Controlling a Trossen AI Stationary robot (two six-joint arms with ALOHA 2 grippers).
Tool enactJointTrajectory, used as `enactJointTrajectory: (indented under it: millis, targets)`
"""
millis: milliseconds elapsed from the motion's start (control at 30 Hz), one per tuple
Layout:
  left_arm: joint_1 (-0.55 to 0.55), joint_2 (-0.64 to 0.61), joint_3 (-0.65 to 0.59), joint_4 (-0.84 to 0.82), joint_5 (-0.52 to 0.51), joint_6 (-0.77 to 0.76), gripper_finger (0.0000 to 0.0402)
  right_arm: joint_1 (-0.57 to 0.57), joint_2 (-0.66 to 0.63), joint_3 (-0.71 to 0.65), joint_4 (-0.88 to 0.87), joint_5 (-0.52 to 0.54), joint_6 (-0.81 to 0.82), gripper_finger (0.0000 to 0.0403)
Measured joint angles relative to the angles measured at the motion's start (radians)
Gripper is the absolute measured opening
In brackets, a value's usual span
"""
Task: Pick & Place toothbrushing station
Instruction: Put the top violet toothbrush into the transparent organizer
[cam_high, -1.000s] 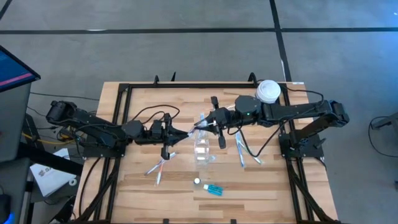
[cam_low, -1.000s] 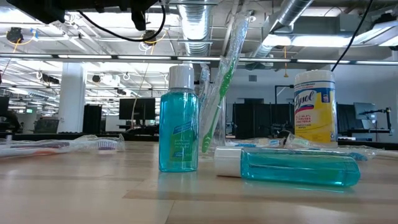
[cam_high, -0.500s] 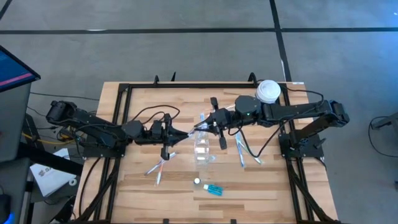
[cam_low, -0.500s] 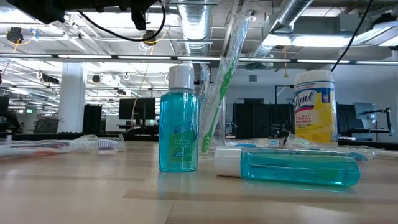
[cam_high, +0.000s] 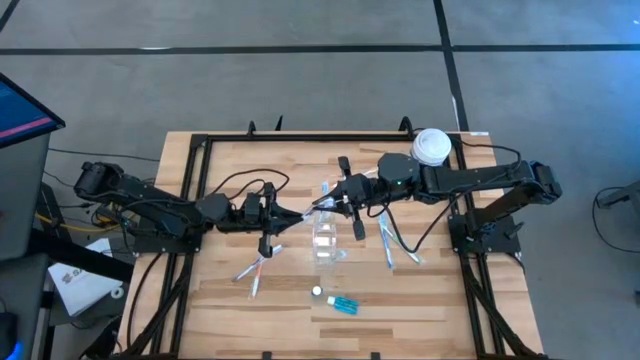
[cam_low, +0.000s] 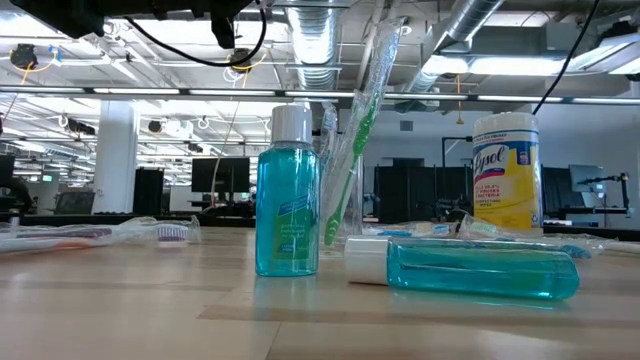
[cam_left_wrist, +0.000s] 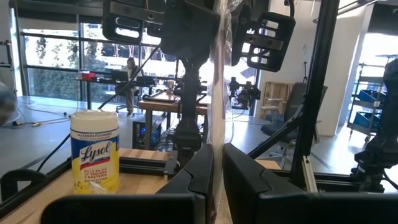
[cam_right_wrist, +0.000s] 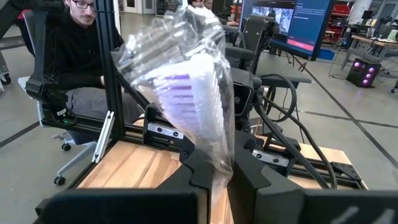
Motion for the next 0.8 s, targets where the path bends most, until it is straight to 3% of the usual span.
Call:
enactJointTrajectory:
  millis: [400,800]
  targets:
    - [0.000,0.000,-0.001,0.006,-0.003,-0.007,0.0024,0.000,0.000,0.000,-0.007,-0.002,0.000,0.0019]
    - [0.000,-0.039,0.000,0.003,-0.010,-0.001,0.0088,0.000,0.001,0.000,-0.048,-0.002,0.001,0.0016]
